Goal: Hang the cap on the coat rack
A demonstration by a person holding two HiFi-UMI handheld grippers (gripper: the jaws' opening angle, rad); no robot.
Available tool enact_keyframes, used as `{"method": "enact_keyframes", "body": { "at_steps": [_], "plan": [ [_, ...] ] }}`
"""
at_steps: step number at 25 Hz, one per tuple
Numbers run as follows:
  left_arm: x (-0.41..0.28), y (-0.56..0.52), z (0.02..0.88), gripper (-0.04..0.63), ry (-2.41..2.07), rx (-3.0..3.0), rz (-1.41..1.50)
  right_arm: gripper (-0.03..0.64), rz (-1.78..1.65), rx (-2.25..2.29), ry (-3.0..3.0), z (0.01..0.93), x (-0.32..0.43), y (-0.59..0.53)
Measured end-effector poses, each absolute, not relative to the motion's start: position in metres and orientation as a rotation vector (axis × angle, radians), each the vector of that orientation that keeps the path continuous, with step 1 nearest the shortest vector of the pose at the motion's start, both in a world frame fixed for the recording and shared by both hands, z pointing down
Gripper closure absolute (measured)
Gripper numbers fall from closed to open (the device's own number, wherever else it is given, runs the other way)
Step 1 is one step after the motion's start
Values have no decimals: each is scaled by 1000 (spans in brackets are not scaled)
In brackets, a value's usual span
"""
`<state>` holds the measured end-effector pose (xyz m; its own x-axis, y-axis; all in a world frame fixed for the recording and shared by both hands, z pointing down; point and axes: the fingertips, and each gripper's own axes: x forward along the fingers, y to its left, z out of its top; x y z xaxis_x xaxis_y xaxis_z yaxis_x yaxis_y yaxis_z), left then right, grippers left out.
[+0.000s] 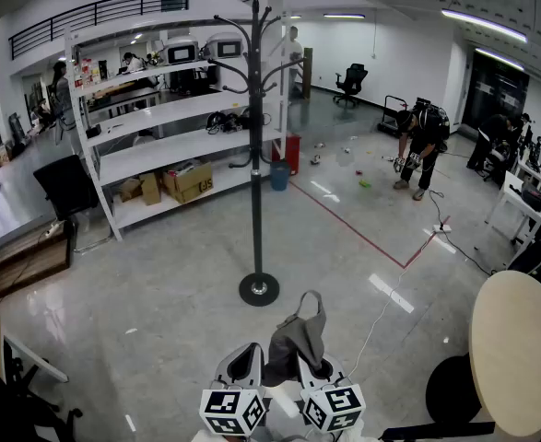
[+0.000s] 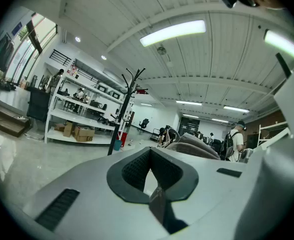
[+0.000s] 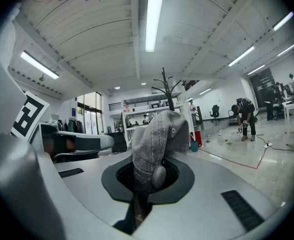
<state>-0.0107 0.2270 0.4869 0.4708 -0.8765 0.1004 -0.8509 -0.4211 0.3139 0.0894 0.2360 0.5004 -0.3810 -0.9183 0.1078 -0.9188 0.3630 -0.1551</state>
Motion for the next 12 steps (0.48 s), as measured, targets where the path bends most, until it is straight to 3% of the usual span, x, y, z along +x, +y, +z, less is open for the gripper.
{"method": "enact_keyframes", "body": {
  "at_steps": [12],
  "plan": [
    [-5,195,490,594,-1434,2420,-108,601,305,1766,-2570,506,96,207]
  ]
}}
